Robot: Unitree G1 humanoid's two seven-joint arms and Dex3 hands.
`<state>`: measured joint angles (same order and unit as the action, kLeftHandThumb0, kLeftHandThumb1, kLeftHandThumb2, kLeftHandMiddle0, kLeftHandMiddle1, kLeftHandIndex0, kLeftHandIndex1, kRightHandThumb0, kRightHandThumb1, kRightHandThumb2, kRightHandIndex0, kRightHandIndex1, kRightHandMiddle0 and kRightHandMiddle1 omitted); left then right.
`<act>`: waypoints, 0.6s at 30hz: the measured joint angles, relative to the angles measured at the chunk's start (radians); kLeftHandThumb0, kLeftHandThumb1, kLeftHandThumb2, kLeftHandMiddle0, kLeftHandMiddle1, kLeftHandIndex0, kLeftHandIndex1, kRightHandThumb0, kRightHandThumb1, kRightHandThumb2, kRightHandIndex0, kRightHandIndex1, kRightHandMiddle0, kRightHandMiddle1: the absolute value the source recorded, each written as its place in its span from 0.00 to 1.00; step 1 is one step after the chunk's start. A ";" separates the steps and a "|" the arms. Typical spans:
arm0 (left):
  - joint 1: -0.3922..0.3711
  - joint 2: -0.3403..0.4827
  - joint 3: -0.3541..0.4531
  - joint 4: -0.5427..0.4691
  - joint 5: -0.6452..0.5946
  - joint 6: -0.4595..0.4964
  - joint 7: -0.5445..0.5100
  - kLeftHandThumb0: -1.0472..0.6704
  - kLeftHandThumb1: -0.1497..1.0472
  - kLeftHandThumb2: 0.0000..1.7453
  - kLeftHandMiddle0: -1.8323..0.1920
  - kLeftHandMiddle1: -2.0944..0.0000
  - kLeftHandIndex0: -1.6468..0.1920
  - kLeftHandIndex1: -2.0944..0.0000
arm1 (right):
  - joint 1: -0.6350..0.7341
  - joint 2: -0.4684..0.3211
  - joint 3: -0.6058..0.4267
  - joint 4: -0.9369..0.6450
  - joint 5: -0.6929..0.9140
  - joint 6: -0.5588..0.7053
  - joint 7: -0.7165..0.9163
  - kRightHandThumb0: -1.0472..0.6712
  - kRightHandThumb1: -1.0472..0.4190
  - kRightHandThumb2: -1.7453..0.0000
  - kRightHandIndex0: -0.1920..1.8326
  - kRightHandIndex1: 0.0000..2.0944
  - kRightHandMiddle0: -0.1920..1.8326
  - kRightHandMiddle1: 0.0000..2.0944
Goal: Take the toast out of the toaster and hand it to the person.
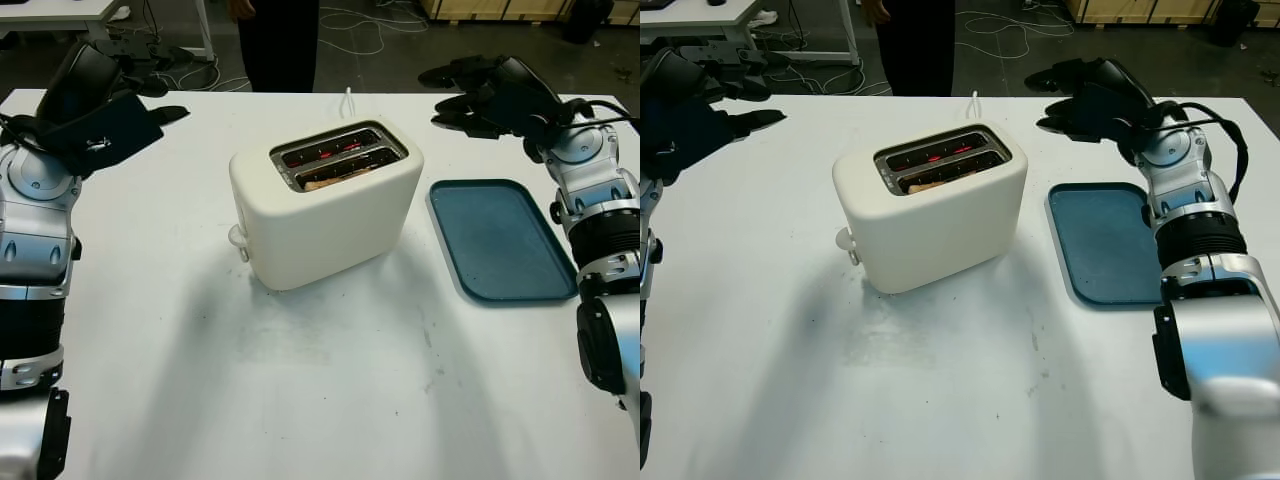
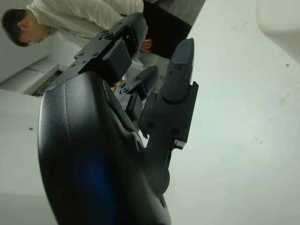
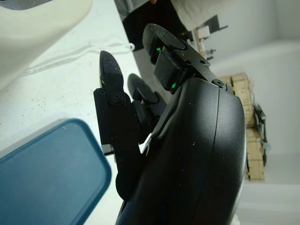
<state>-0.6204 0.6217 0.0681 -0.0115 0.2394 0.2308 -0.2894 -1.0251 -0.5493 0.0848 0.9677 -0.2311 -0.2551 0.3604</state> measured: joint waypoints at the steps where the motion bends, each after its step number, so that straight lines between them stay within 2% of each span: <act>1: 0.000 0.000 0.000 0.000 0.000 0.000 0.000 0.41 0.89 0.01 0.66 0.72 0.53 0.96 | 0.000 -0.001 0.001 0.001 -0.001 -0.001 0.000 0.43 0.09 0.92 0.46 0.04 0.43 0.01; 18: 0.007 -0.002 0.000 0.001 -0.001 0.000 0.000 0.39 0.89 0.02 0.66 0.72 0.53 0.96 | 0.000 -0.006 0.004 -0.006 -0.004 0.000 0.005 0.41 0.09 0.91 0.44 0.01 0.42 0.00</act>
<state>-0.6133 0.6200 0.0680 -0.0108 0.2383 0.2308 -0.2894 -1.0251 -0.5557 0.0890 0.9614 -0.2353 -0.2554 0.3656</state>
